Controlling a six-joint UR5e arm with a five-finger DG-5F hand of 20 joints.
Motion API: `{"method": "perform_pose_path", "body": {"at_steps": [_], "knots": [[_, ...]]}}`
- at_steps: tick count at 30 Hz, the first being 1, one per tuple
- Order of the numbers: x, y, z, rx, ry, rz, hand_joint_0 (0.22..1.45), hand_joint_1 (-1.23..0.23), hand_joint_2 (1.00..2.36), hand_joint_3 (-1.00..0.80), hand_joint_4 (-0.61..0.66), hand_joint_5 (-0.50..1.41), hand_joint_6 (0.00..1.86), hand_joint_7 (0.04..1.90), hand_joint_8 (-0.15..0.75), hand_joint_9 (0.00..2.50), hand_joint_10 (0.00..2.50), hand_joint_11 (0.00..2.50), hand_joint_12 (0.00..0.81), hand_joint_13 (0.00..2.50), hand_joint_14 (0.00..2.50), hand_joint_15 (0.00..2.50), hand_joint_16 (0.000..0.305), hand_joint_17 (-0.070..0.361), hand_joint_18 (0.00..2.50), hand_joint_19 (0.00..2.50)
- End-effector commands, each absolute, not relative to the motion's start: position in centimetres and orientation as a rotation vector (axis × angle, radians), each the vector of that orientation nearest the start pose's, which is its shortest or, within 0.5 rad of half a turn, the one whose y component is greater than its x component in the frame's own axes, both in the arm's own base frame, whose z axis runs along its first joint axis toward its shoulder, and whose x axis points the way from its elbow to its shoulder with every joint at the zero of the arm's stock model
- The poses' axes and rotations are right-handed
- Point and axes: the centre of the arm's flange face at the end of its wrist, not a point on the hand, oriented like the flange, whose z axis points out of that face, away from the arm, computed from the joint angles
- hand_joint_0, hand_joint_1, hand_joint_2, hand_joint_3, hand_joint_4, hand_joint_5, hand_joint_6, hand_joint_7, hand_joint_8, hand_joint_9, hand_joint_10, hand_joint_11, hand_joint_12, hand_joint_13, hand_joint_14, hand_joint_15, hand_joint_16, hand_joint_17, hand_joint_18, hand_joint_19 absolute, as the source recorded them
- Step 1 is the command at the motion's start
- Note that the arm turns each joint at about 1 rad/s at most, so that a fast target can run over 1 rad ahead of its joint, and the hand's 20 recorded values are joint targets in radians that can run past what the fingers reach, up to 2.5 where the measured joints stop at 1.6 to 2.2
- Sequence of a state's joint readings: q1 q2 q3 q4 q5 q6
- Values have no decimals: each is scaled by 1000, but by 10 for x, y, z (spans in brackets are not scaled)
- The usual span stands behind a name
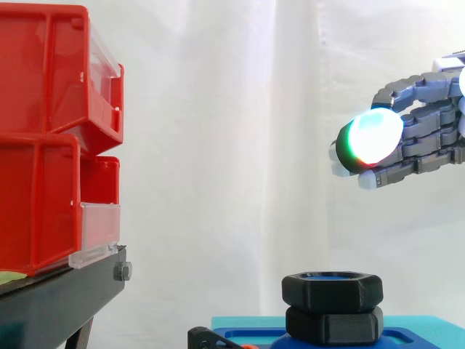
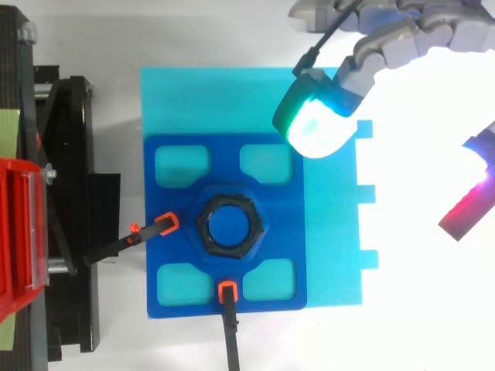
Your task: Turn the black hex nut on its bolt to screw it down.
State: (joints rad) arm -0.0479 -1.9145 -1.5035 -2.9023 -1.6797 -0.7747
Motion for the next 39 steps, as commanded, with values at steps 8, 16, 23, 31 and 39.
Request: {"method": "perform_pose_path", "body": {"at_steps": [8, 16, 23, 31, 39], "knots": [[609, -152, 352, 595, 1537, 664, 463, -579, 1000, -500, 63, -300, 501, 622, 234, 223, 0, 0, 372, 0, 0, 0, 62, 140, 0, 143], [609, -152, 352, 595, 1537, 664, 463, -574, 1000, -500, 57, -300, 501, 628, 230, 216, 0, 0, 371, 0, 0, 0, 62, 139, 0, 145], [609, -152, 352, 596, 1539, 663, 462, -572, 1000, -500, 52, -300, 501, 625, 224, 214, 0, 0, 369, 0, 0, 0, 62, 139, 0, 152], [609, -152, 352, 595, 1537, 664, 460, -571, 1000, -500, 50, -300, 501, 616, 229, 241, 0, 0, 369, 0, 0, 0, 61, 138, 0, 144], [609, -152, 352, 596, 1539, 663, 461, -579, 1000, -500, 48, -300, 501, 619, 221, 234, 0, 0, 369, 0, 0, 0, 61, 137, 0, 148]]}}
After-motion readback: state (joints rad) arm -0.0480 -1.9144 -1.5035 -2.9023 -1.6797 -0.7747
